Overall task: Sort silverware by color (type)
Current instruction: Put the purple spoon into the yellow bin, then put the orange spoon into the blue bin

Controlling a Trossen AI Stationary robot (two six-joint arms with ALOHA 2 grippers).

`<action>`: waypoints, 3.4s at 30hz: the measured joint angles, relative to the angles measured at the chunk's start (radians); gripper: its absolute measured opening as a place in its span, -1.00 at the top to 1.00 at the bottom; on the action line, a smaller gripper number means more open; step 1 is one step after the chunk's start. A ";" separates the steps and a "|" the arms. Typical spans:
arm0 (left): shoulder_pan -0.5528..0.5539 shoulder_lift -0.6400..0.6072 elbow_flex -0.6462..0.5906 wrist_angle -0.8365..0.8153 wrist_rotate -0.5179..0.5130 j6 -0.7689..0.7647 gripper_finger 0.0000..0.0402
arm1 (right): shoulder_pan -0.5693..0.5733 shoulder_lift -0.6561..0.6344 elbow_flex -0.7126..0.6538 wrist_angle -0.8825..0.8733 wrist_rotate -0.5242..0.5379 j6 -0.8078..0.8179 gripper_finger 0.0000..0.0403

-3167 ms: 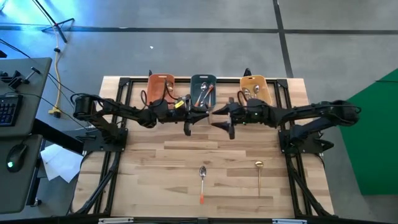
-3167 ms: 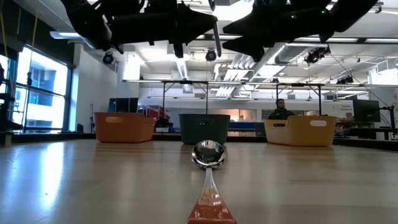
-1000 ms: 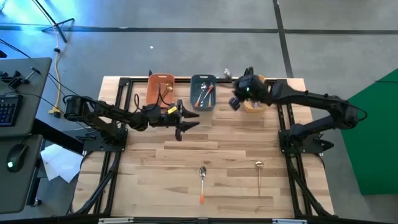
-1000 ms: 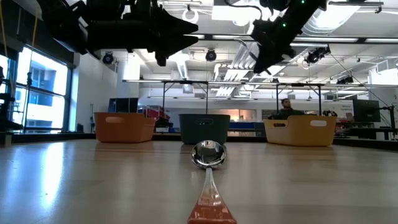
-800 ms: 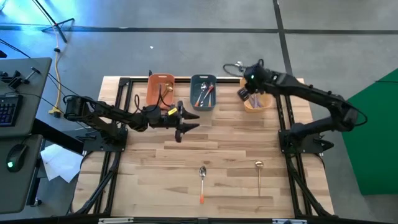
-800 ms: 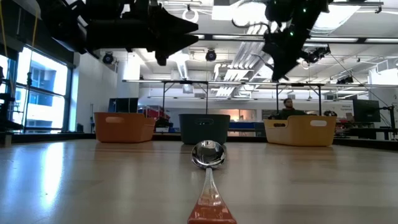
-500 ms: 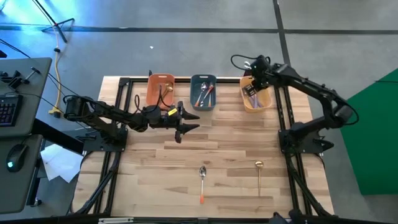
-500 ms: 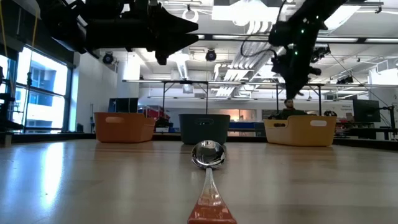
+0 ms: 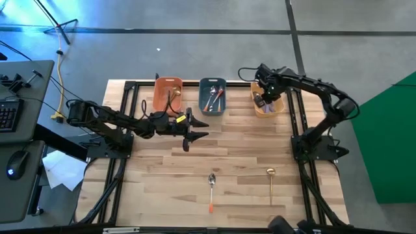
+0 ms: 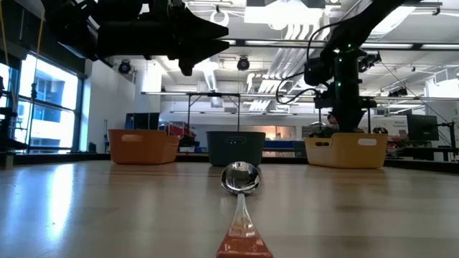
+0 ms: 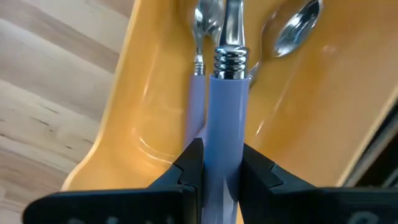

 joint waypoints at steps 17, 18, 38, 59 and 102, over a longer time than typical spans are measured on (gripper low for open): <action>0.000 0.000 0.000 -0.003 0.000 -0.008 0.19 | -0.097 0.114 0.000 0.008 -0.061 0.064 0.76; 0.000 0.000 0.000 -0.003 0.000 -0.008 0.19 | -0.102 0.117 0.000 0.008 -0.061 0.071 0.76; 0.000 0.000 0.000 -0.005 -0.001 -0.018 0.19 | -0.191 0.128 -0.057 -0.035 -0.062 0.282 0.76; 0.001 0.000 0.000 -0.015 -0.001 -0.017 0.19 | -0.178 0.120 -0.056 0.062 -0.074 0.214 0.34; -0.276 0.337 0.240 -0.576 0.002 -0.297 -0.15 | 0.608 -0.646 -0.519 0.786 0.090 0.060 0.78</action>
